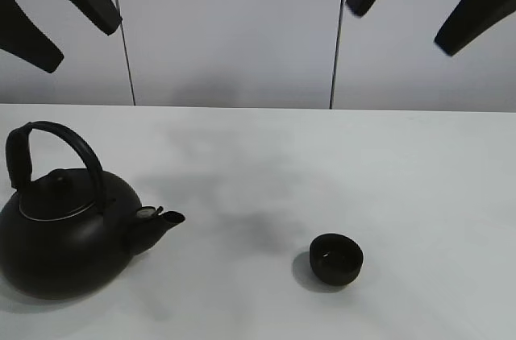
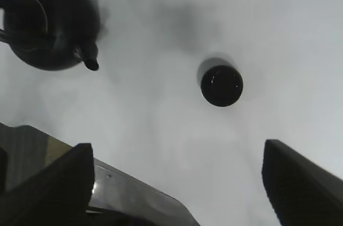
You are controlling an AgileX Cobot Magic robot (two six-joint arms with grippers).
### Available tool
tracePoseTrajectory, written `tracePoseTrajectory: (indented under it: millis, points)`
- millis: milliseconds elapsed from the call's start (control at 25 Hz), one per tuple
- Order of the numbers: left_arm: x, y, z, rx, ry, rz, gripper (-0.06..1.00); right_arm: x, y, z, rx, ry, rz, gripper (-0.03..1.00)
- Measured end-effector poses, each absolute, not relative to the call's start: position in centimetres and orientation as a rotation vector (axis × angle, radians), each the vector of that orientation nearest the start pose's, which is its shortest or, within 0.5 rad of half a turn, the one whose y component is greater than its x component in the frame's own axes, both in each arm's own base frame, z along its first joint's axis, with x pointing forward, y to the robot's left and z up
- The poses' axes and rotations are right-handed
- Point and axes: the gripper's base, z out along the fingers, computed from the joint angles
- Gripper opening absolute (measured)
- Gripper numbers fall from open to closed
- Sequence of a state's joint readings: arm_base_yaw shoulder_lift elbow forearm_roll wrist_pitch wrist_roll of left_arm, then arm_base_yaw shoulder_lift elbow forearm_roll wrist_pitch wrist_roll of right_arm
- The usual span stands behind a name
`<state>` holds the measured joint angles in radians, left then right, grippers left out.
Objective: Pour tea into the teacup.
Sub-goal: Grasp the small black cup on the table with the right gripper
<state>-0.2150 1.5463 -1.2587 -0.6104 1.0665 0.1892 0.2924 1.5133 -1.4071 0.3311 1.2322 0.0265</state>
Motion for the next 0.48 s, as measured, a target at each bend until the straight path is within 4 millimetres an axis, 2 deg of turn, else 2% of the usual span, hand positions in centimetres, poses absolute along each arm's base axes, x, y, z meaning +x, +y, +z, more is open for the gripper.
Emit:
tracePoseTrajectory:
  millis: [160,480]
  points:
    - [29.5,-11.1,30.5,0.253,2.727,-0.819,0.50,28.9,13.8,31.5,-0.388,2.908,0.460,0.58]
    - [29.5,-11.1,30.5,0.253,2.727,-0.819,0.50,29.7,15.6,28.3,-0.509,2.982,0.294,0.57]
